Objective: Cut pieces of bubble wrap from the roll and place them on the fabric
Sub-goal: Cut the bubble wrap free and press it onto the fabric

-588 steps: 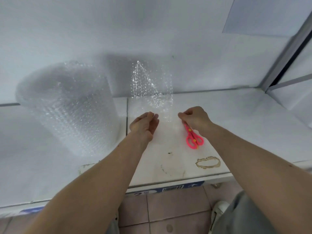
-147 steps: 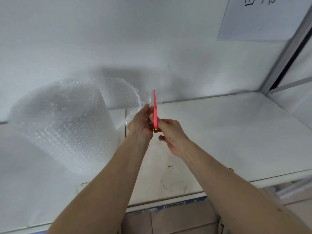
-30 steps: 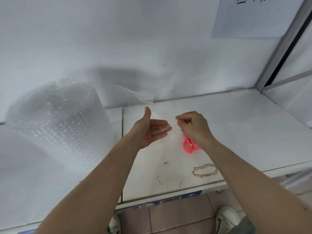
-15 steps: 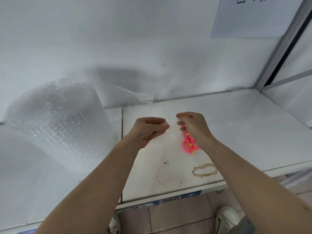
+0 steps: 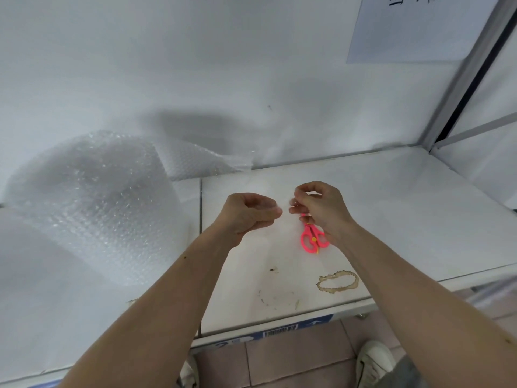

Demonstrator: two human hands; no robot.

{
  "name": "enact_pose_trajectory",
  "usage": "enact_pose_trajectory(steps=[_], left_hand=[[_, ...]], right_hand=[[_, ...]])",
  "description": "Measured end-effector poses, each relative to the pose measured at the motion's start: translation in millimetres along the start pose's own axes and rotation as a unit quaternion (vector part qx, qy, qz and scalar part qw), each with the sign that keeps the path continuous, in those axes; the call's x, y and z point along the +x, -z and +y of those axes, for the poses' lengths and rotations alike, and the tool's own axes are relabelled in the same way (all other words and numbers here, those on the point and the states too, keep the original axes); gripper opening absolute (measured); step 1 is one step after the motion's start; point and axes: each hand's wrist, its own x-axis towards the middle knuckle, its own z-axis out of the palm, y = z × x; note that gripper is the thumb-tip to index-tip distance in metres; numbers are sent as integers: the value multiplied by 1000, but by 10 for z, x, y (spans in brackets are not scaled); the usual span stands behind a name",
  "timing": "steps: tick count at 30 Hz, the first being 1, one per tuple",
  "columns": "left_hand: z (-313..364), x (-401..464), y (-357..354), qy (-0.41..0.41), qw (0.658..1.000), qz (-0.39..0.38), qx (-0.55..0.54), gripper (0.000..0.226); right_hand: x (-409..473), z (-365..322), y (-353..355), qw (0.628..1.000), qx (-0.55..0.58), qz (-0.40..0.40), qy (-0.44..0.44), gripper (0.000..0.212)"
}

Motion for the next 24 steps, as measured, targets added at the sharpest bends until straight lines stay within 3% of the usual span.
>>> enact_pose_trajectory(steps=[8,13,24], left_hand=[[39,7,6,50,996,-36,-71,29],[12,6,14,89,993,-74,-29,23],[33,-12,-47,100,990,-74,-72,15]], right_hand=[[-9,-39,10,998,54,-25,-26,2],[27,-4,-11,994,104,-18,-30,10],[53,45,-17,996,88,-17,-28,19]])
